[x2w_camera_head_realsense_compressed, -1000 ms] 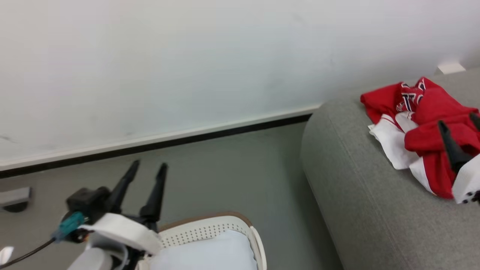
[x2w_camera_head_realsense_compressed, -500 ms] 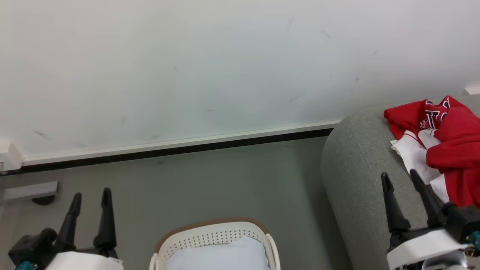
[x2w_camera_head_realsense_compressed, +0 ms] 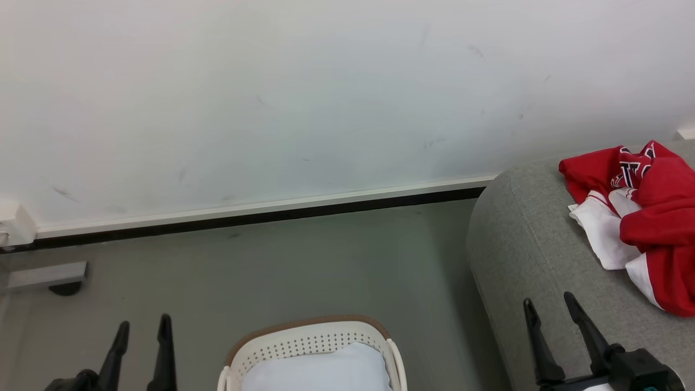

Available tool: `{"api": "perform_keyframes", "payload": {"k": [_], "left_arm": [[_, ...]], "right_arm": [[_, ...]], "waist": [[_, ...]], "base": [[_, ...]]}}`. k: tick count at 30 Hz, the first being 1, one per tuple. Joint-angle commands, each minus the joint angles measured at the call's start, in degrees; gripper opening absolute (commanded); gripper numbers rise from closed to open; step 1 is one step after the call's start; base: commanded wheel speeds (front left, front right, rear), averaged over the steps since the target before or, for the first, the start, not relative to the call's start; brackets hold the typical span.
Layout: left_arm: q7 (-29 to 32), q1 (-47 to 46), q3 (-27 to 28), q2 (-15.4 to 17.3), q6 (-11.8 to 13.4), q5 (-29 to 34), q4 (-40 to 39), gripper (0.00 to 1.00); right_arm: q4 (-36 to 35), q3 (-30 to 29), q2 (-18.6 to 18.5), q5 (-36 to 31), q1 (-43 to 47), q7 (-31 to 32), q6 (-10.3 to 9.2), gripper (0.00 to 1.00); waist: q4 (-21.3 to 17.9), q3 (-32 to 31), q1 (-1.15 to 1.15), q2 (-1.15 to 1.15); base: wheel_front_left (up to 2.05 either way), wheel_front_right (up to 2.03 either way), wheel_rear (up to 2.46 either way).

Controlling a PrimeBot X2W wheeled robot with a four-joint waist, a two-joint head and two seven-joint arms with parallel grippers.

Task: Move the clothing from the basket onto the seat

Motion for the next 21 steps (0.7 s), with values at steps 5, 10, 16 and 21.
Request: {"api": "perform_keyframes", "payload": {"k": [5,10,16,21], "left_arm": [[0.0,0.0,1.1,-1.2,-1.7,2.2,1.2,1.0],[0.0,-0.5,1.7,-2.0,-2.4,3.2,1.5,1.0],[0.0,-0.7,1.1,-2.1,-2.5,3.4,1.6,1.0],[0.0,-0.9,0.2,-1.6,-2.5,2.8,1.6,1.0]], "right_arm": [[0.5,1.5,0.3,-0.9,0.2,-0.4,-0.13,1.0],[-0.4,1.9,0.8,-1.2,-0.1,-0.4,-0.13,1.0],[-0.4,2.1,1.1,-1.4,-0.5,-0.4,-0.13,1.0],[-0.4,2.4,1.3,-1.3,-1.3,-0.4,-0.13,1.0]], "waist": [[0.1,0.0,0.01,0.0],[0.1,0.1,0.01,0.0],[0.1,0.1,0.01,0.0],[0.0,0.3,0.01,0.0]], "base": [[0.0,0.0,0.0],[0.0,0.0,0.0],[0.0,0.0,0.0],[0.0,0.0,0.0]]}}
